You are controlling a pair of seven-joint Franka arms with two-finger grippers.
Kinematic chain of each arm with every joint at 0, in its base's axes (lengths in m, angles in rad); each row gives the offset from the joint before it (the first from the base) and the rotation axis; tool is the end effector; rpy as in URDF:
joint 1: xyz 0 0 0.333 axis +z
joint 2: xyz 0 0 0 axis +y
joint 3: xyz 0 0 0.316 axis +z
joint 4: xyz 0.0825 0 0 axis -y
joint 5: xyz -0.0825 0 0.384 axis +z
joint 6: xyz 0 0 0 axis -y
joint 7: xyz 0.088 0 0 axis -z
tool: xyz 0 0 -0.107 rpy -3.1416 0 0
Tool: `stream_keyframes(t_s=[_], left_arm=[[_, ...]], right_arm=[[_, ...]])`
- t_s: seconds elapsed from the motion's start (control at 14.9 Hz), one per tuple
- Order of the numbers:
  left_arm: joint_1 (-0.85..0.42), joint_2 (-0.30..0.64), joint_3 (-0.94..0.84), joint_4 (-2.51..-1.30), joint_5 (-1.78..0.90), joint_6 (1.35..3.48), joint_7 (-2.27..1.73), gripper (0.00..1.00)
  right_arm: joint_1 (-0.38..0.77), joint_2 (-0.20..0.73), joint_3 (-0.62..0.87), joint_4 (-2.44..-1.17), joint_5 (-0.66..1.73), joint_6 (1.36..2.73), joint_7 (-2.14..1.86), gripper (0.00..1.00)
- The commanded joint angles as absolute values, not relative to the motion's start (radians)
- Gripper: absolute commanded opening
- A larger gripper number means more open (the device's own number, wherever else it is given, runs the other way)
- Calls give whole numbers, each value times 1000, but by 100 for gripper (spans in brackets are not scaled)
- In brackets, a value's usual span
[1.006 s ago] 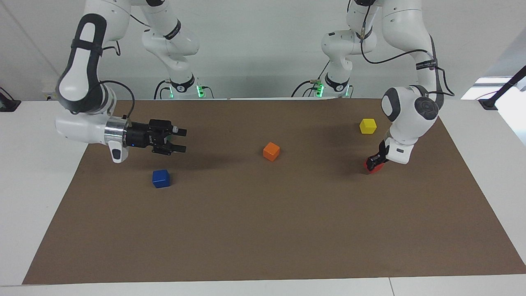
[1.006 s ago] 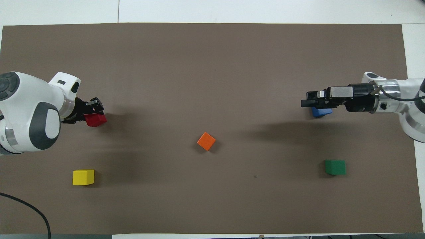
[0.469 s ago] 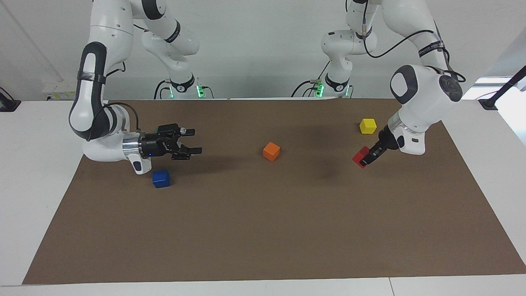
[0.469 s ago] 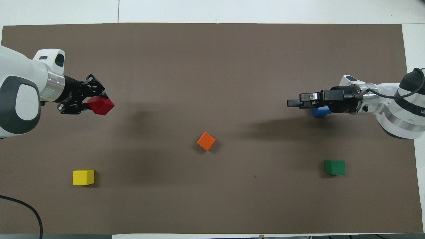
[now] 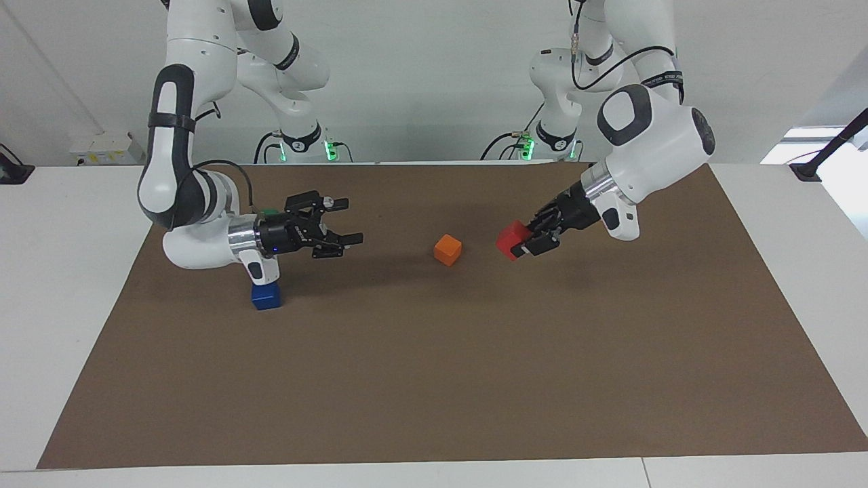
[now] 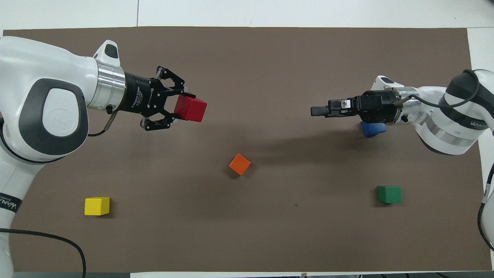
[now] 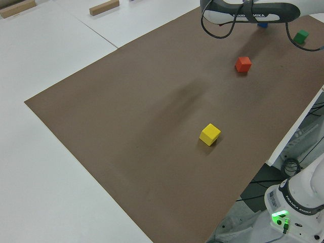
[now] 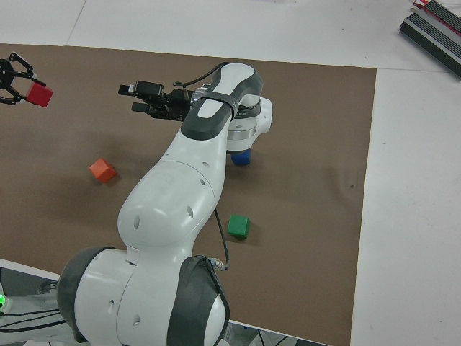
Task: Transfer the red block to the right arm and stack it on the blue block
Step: 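Lift the red cube with the left gripper toward the right gripper, then grasp the red cube with the right gripper from the left gripper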
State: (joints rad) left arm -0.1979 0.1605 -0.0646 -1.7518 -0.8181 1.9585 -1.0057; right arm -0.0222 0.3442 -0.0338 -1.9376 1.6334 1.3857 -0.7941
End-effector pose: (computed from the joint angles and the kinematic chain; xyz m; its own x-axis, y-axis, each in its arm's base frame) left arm 0.5880 -0.2054 0.4984 0.4827 0.6147 -0.6238 0.8750 -0.3687 0.3138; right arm 0.5904 0.0899 0.3754 0.9950 0.0315 0.0951 0.0889 0.1591 -0.9833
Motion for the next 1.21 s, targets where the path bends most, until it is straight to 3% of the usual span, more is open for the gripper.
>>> stream_keyframes(t_s=[0.0, 0.13, 0.4, 0.8, 1.14], left_arm=[[-186, 107, -58, -1831, -1021, 1953, -1022, 0], [-213, 80, -60, -1886, -1092, 1998, -1040, 0], [-394, 32, -61, -2042, -1358, 2274, -1109, 0], [-443, 95, -66, -2052, -1652, 2336, -1134, 0], [-489, 132, -87, -2045, -1801, 2341, -924, 0]], right_arm=[[-18, 360, -31, -1954, 1651, 1382, -811, 100], [-14, 386, -31, -1959, 1651, 1355, -815, 100], [8, 387, -31, -1988, 1643, 1347, -816, 100], [20, 388, -31, -2020, 1643, 1324, -819, 100], [41, 387, -31, -2023, 1644, 1335, -821, 100]])
